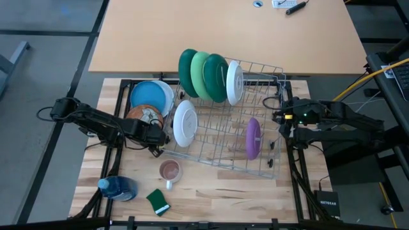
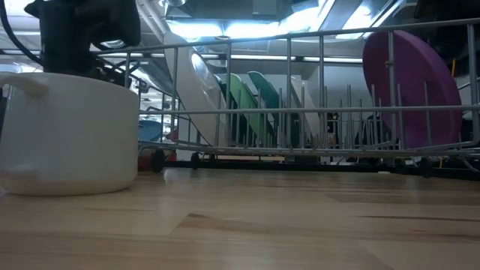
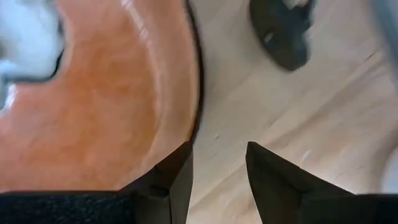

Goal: Sort dishes
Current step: Put the orange plate into the dishwasher rack

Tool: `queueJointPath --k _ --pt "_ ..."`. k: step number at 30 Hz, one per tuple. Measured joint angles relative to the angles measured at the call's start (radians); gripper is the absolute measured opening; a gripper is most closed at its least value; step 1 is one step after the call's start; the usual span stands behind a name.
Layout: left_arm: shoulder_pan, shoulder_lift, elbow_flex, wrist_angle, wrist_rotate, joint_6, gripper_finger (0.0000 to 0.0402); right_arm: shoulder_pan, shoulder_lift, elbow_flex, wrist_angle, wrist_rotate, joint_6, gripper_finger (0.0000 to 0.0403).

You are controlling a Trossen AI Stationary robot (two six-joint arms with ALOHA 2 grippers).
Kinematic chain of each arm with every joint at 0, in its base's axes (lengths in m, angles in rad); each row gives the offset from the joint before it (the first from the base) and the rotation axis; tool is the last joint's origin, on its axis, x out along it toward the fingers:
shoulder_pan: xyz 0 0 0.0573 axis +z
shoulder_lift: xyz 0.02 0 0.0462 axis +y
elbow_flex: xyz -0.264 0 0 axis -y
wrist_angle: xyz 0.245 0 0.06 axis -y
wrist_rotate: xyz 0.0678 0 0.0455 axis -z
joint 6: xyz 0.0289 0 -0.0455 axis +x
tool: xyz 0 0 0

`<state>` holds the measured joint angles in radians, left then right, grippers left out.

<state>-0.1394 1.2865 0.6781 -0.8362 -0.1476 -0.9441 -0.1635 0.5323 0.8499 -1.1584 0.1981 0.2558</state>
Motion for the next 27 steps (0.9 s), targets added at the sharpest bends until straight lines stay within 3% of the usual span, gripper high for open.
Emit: queueJointPath --k 17,27 --pt "0.0 0.145 0.005 0.041 -0.119 -0.102 0.0139 0.0 0.0 -0.089 0.027 -0.002 0.0 0.0152" --pt "0.0 0.124 0.014 -0.031 -0.152 -0.124 0.0139 0.0 0.0 -0.089 0.059 0.001 0.0 0.0152"
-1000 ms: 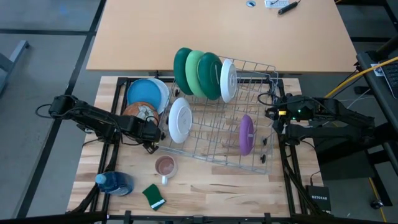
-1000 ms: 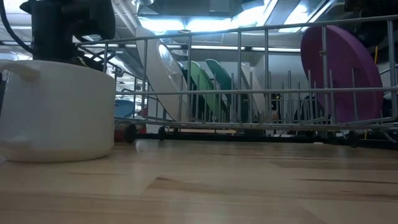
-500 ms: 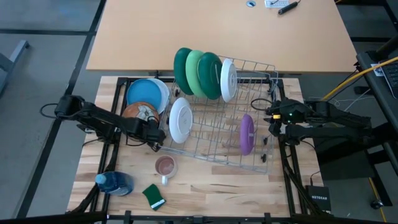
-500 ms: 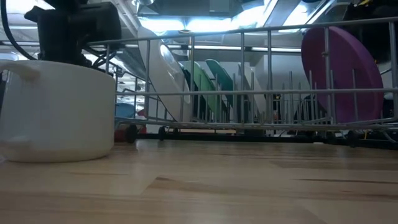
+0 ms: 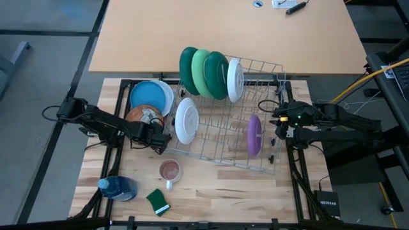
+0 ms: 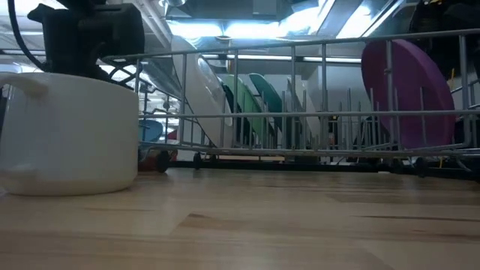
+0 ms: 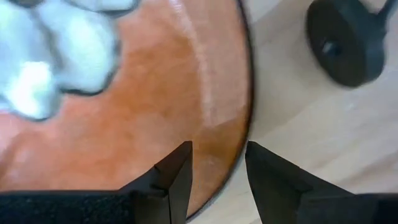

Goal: Sort dishes
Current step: Put the orange plate into the dishwasher rack

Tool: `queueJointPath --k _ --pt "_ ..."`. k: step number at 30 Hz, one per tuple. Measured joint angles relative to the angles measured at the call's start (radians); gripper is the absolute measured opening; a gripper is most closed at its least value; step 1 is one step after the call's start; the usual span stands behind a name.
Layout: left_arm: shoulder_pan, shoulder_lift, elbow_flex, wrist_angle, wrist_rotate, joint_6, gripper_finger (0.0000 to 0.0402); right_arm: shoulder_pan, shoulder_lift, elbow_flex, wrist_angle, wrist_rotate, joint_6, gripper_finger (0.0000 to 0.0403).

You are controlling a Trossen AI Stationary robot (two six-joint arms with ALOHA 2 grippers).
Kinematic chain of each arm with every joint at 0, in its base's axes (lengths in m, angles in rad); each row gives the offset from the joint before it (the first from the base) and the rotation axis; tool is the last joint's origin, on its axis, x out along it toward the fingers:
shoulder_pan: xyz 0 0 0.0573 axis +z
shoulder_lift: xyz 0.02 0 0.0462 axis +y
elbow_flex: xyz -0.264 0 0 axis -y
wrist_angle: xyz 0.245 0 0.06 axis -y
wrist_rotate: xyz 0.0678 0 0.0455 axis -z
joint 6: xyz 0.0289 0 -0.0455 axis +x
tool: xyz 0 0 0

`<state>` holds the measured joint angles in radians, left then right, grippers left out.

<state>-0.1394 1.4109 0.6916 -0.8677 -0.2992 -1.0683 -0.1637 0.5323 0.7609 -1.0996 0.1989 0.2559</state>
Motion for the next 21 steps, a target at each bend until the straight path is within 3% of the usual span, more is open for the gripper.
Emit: queueJointPath --k 21 --pt "0.001 0.0 0.013 -0.092 -0.11 -0.029 0.0139 0.0 0.0 0.0 0.007 0.0 0.0 0.0152"
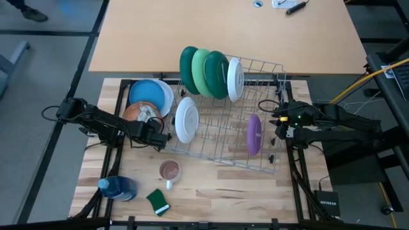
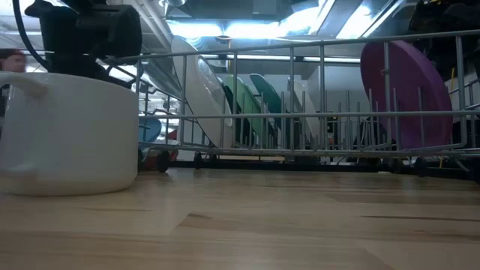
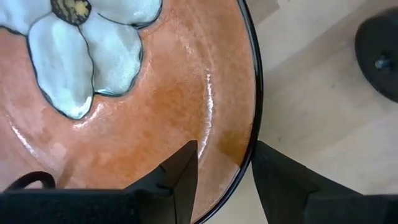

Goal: Sort dishes
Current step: Put the orange plate into the dishwasher rack

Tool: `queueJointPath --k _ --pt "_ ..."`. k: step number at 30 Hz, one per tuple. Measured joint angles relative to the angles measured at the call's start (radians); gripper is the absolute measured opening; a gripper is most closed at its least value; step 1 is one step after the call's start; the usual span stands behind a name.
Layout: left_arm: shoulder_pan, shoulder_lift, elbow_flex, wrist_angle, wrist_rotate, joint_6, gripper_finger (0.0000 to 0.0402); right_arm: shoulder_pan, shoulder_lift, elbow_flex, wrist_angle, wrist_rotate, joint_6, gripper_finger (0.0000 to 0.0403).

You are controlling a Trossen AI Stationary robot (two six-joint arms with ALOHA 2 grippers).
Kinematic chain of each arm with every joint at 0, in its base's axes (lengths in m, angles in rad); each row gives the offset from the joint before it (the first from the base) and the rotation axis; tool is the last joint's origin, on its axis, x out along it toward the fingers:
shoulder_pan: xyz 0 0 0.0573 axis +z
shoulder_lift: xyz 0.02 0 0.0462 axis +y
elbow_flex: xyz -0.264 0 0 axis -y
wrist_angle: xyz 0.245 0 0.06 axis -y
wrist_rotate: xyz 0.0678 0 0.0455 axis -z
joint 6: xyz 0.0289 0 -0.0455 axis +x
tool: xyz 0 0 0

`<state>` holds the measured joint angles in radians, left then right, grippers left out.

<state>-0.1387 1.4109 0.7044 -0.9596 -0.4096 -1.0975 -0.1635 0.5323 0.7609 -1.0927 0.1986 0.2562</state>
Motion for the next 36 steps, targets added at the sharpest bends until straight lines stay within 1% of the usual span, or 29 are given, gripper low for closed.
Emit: queueJointPath --k 10,16,19,26,33,36 --pt "0.0 0.0 0.0 0.001 -0.083 -0.039 0.0139 0.0 0.0 0.0 0.0 0.0 0.0 0.0152" --pt "0.015 0.0 -0.001 0.005 -0.203 -0.043 0.0139 0.0 0.0 0.0 0.0 0.0 0.0 0.0152" --pt "0.039 0.002 -0.002 0.001 -0.234 -0.025 0.0139 0.0 0.0 0.0 0.0 0.0 0.0 0.0152" --pt "0.09 0.003 -0.005 0.006 -0.236 -0.01 0.0139 0.0 0.0 0.0 0.0 -0.001 0.0 0.0152" --pt "0.089 0.003 -0.005 0.061 -0.233 0.031 0.0139 0.0 0.0 0.0 0.0 -0.002 0.0 0.0152" --pt "0.089 0.003 -0.005 0.059 -0.206 0.031 0.0139 0.0 0.0 0.0 0.0 -0.004 0.0 0.0152"
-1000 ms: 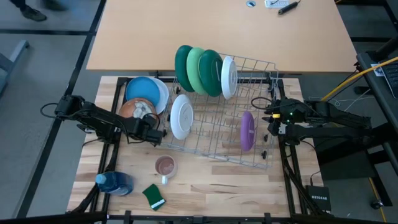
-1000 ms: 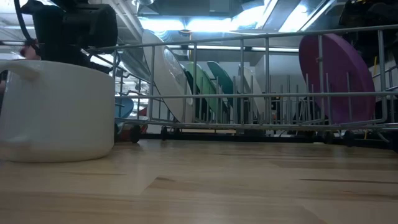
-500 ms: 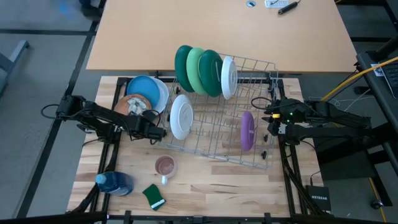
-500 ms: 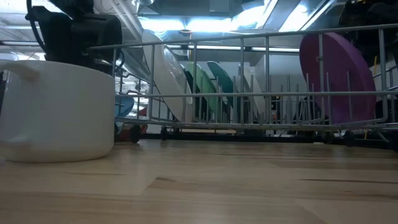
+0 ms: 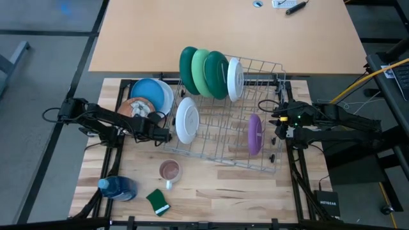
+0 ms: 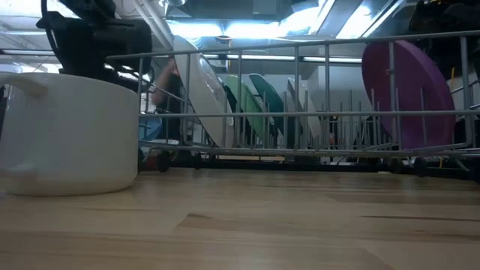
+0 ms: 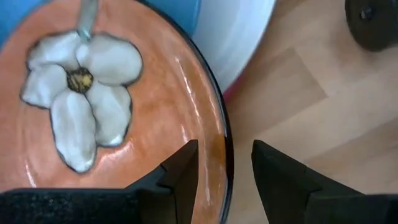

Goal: Sort dishes
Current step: Put the orange plate into the dishwasher rack

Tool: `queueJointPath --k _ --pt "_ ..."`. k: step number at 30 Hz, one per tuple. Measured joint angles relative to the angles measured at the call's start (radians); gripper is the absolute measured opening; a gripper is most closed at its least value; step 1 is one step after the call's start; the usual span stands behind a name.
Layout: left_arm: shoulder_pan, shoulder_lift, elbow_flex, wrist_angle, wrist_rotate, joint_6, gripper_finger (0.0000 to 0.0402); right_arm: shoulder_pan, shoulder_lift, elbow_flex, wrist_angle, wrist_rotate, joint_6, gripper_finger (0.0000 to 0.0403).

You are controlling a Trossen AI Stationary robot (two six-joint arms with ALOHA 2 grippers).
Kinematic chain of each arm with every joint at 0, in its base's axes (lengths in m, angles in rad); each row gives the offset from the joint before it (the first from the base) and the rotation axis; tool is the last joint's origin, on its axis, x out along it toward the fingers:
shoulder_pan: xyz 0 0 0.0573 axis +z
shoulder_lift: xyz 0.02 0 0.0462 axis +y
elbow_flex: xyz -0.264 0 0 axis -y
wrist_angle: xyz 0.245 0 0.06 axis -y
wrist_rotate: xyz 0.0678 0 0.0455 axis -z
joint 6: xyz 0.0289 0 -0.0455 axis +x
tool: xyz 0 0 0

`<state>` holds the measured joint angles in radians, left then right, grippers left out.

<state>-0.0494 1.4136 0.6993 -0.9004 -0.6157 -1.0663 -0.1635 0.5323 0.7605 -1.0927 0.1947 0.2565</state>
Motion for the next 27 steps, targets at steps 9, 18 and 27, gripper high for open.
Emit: queueJointPath --k 9,18,27 --pt "-0.002 -0.003 -0.021 0.001 0.106 -0.025 0.0139 0.0 0.0 0.0 0.0 0.001 0.0 0.0152" --pt "-0.003 -0.003 -0.022 0.0 0.112 0.046 0.0139 0.0 0.0 0.0 -0.001 0.004 0.0 0.0152" --pt "-0.001 -0.003 -0.022 -0.004 0.111 0.022 0.0129 0.0 0.0 0.0 -0.001 0.004 0.0 0.0152"
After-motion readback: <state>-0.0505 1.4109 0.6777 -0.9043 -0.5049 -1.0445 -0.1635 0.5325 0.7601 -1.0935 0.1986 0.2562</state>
